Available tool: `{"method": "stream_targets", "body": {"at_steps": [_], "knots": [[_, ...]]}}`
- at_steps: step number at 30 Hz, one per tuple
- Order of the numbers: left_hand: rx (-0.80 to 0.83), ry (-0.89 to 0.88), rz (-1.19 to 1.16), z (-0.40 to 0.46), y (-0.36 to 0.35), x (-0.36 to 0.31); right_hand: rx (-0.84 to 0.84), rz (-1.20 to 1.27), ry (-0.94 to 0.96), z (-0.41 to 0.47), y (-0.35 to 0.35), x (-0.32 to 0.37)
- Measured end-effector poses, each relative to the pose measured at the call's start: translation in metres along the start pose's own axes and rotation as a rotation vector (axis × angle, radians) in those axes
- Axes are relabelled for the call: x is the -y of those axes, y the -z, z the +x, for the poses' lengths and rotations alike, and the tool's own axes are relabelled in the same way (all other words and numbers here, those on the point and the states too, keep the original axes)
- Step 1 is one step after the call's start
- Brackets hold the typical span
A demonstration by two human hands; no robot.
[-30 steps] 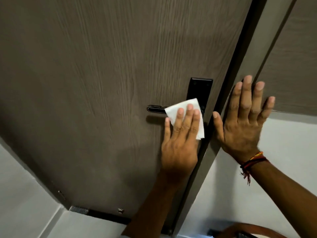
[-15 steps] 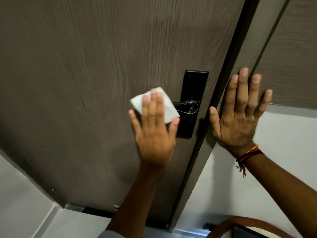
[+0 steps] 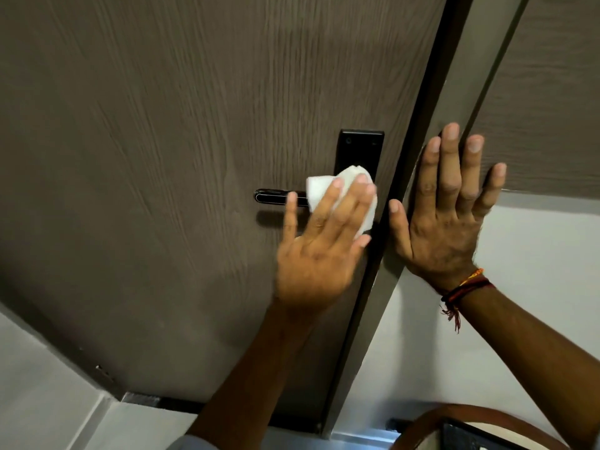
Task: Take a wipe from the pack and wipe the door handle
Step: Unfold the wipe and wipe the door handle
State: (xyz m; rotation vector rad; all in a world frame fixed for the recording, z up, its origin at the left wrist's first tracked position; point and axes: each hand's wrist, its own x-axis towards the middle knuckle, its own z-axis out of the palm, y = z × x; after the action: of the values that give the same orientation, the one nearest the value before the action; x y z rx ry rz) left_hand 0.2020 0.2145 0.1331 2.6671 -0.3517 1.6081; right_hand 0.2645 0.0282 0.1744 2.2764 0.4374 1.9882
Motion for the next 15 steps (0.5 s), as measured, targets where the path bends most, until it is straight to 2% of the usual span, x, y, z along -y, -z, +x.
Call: {"method": "stream_targets", "body": {"at_steps": [4, 7, 11, 15], "knots": [[-0.003, 0.245, 0.029, -0.022, 0.01, 0.046, -0.007, -0.005, 0.003, -0.001, -0.002, 0.0], [0.038, 0.329, -0.058, -0.02, 0.017, 0.062, -0.013, 0.005, -0.005, -0.001, -0.004, 0.0], [0.028, 0.334, -0.031, -0.018, 0.015, 0.041, -0.022, 0.01, -0.013, -0.002, -0.005, 0.0], [0.013, 0.196, -0.052, -0.014, 0.0, -0.002, -0.023, 0.006, -0.006, -0.003, -0.005, 0.001]]}}
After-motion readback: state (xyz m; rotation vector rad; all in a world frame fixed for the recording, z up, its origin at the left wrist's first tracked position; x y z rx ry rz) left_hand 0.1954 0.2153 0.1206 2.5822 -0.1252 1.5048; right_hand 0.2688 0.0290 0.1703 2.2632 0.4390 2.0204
